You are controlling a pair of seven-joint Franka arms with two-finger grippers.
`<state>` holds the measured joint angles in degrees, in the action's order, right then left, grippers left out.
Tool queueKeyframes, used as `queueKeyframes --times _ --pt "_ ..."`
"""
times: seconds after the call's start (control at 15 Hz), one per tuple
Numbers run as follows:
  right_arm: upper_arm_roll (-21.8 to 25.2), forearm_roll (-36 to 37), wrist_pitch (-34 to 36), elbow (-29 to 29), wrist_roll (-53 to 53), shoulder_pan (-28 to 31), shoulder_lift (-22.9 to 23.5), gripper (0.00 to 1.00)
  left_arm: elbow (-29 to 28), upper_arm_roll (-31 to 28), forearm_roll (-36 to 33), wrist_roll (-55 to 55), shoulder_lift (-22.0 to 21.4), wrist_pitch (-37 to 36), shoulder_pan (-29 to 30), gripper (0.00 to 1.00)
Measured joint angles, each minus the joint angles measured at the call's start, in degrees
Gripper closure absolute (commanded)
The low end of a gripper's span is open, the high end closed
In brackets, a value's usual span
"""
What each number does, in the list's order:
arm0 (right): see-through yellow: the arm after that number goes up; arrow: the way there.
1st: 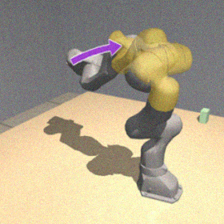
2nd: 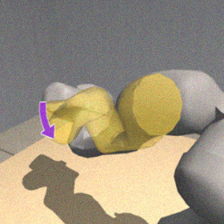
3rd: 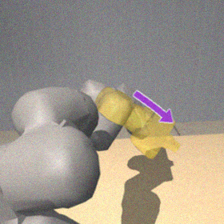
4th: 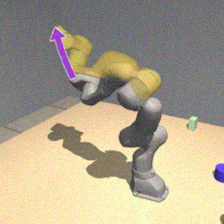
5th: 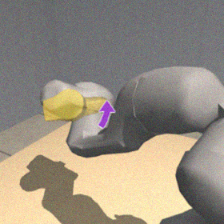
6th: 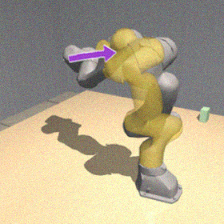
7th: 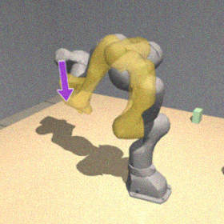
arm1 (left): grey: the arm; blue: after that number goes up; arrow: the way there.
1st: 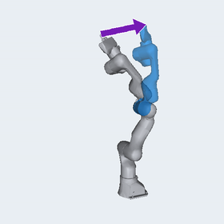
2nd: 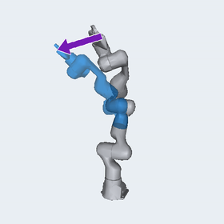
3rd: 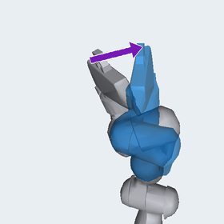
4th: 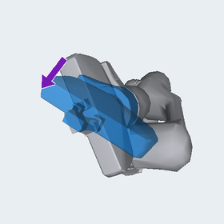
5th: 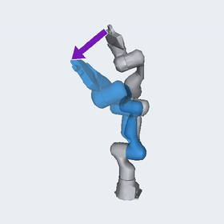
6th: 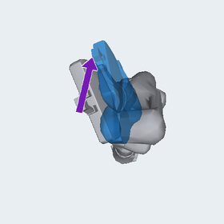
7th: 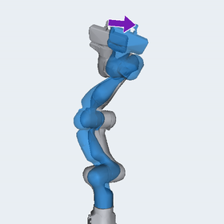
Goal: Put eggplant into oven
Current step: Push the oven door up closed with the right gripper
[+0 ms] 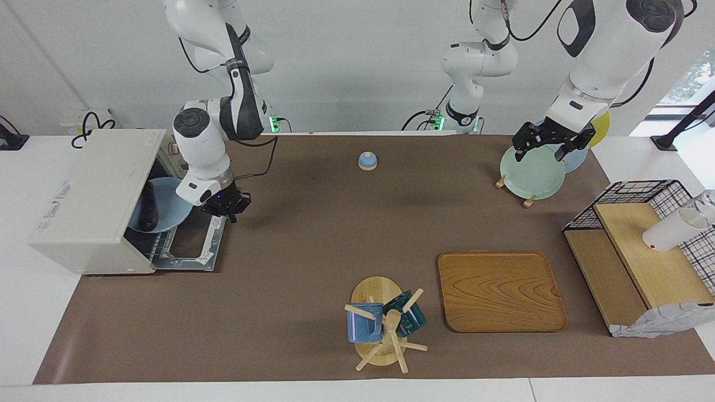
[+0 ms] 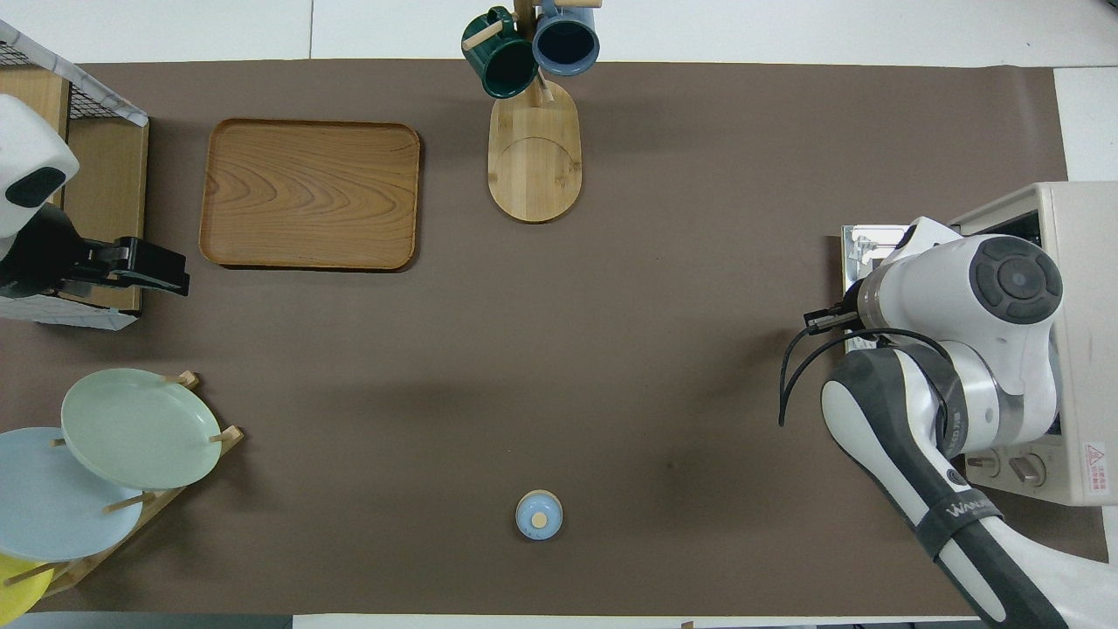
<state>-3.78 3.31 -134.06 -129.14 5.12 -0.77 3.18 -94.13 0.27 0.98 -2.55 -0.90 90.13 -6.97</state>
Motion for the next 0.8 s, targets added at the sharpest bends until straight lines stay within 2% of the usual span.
queueKeyframes --times 0.4,0.8 --pt "0.1 0.0 -4.3 -3.0 0.0 2.6 1.5 1.00 0.0 0.0 0.0 0.0 0.0 0.0 0.0 0.00" --pt "0.0 0.1 -4.6 -3.2 0.0 2.6 1.9 1.00 0.0 0.0 0.0 0.0 0.0 0.0 0.0 0.00"
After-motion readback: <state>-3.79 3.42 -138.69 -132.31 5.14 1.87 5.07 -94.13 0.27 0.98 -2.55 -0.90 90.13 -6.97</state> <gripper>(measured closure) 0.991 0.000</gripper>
